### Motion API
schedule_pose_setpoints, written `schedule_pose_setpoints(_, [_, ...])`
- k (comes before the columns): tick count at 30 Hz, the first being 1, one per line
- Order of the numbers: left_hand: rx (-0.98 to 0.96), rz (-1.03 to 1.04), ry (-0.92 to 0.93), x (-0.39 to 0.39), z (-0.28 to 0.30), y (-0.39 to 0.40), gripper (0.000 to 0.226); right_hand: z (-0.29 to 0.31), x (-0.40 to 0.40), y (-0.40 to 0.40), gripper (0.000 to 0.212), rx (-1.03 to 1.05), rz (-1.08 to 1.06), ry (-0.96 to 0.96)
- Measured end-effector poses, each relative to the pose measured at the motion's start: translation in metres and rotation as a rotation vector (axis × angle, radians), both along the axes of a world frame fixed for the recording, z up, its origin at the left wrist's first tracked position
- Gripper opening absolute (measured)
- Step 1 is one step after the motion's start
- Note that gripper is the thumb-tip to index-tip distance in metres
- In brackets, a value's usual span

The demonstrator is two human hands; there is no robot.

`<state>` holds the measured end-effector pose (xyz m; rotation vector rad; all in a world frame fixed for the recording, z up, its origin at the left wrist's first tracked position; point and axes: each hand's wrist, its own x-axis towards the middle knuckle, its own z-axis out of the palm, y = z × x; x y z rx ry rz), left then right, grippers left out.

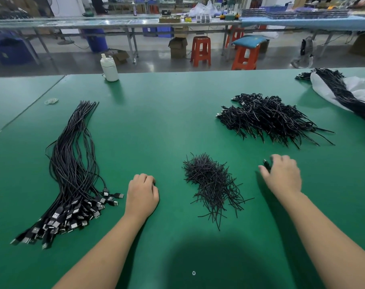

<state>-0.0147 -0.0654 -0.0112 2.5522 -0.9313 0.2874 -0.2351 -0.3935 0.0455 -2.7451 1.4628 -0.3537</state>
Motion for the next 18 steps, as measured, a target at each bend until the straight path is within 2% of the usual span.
schedule_pose_setpoints(2, [-0.001, -0.001, 0.003, 0.0, 0.0, 0.0, 0.008, -0.004, 0.015, 0.016, 0.042, 0.138, 0.159, -0.086])
schedule_pose_setpoints(5, [-0.003, -0.011, 0.003, 0.0, 0.001, 0.0, 0.007, -0.017, 0.027, 0.036, 0.03, 0.226, 0.28, 0.004])
schedule_pose_setpoints(10, [0.053, -0.021, 0.025, 0.003, 0.005, 0.002, 0.011, -0.027, 0.031, 0.042, 0.037, 0.253, 0.223, 0.172])
schedule_pose_setpoints(15, [0.344, -0.168, 0.103, 0.031, 0.031, 0.022, 0.039, -0.026, 0.037, 0.038, 0.038, 0.273, 0.226, 0.269])
schedule_pose_setpoints(18, [0.591, -0.117, 0.106, 0.056, 0.051, 0.046, 0.058, -0.026, 0.037, 0.038, 0.039, 0.289, 0.223, 0.291])
